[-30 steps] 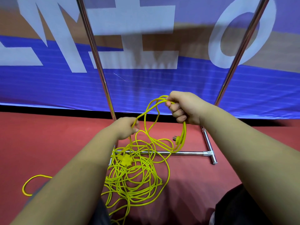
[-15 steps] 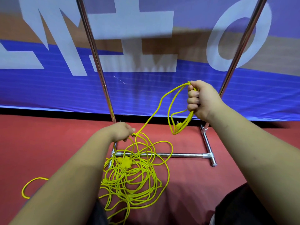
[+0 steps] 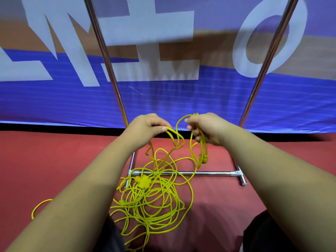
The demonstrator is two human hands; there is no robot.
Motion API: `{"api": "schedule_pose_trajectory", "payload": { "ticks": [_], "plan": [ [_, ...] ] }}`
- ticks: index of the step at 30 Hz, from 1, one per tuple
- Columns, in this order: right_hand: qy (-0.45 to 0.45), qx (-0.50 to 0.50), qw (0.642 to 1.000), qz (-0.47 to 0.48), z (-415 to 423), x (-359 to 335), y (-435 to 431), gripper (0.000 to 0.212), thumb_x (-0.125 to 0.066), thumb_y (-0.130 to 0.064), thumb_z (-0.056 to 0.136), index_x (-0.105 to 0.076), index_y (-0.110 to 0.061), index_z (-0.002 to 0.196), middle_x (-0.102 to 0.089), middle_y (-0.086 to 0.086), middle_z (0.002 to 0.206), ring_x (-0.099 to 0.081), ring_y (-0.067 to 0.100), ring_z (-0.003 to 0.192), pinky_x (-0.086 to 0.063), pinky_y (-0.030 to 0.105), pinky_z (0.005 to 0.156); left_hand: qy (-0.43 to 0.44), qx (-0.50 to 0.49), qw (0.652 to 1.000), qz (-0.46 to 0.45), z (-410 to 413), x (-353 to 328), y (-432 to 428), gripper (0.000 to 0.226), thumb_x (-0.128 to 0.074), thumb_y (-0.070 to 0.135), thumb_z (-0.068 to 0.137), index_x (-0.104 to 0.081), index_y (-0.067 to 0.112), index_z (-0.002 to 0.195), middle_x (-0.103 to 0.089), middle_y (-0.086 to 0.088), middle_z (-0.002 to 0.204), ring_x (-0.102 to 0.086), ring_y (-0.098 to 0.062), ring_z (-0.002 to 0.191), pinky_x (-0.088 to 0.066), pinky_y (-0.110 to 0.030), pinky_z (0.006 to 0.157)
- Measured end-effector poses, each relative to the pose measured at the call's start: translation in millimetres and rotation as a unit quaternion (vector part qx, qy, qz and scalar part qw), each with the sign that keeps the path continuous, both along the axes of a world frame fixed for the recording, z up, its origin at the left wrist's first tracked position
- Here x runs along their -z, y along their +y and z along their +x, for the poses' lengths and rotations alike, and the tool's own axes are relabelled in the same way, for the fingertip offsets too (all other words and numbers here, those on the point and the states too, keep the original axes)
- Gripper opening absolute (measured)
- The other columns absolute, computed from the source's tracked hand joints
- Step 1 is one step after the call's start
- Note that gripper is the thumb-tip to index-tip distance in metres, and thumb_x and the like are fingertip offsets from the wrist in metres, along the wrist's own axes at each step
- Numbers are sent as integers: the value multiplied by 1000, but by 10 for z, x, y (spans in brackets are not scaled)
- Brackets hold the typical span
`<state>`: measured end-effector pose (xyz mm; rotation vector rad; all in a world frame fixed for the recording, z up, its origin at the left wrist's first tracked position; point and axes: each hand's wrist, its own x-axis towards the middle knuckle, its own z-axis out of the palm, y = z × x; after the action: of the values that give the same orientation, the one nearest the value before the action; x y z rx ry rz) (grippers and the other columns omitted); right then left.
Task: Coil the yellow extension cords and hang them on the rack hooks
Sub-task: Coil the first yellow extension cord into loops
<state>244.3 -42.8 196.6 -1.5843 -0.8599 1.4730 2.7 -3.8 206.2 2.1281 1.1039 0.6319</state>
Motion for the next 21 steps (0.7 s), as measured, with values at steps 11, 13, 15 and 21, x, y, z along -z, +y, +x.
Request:
{"api": "schedule_pose_trajectory", "payload": {
  "ticks": [11, 13, 15, 21],
  "plan": [
    [37, -184, 973, -137, -262, 31, -86, 29, -54, -49, 107, -54, -27, 89, -78, 19, 114, -34, 7, 41, -36, 22, 49, -114, -10, 993, 17, 121, -104, -136, 19, -71, 18, 95, -82, 33, 100, -65, 11, 91, -64, -13, 85, -52, -36, 83],
    [80, -194, 966, -153, -282, 41, -76, 33, -55, -47, 107, -53, -26, 81, -78, 19, 114, -33, 6, 39, -34, 21, 47, -126, -16, 992, 23, 143, -99, -134, 18, -71, 16, 96, -82, 29, 102, -65, 13, 93, -63, -9, 84, -49, -29, 82],
    [119, -178, 966, -143, -290, 48, -60, 37, -56, -42, 106, -52, -24, 74, -79, 14, 103, -31, 6, 38, -31, 19, 43, -134, -25, 990, 26, 133, -103, -115, 17, -71, 16, 96, -82, 28, 102, -68, 11, 98, -63, -5, 86, -48, -25, 84],
    [122, -139, 983, -16, -264, 19, -30, 27, -64, -41, 103, -62, -20, 87, -59, -3, 74, -30, 6, 46, -31, 21, 46, -146, -70, 986, -28, -54, -42, -3, 18, -68, 20, 97, -80, 34, 100, -72, 10, 101, -68, -12, 96, -55, -45, 92]
  ]
}}
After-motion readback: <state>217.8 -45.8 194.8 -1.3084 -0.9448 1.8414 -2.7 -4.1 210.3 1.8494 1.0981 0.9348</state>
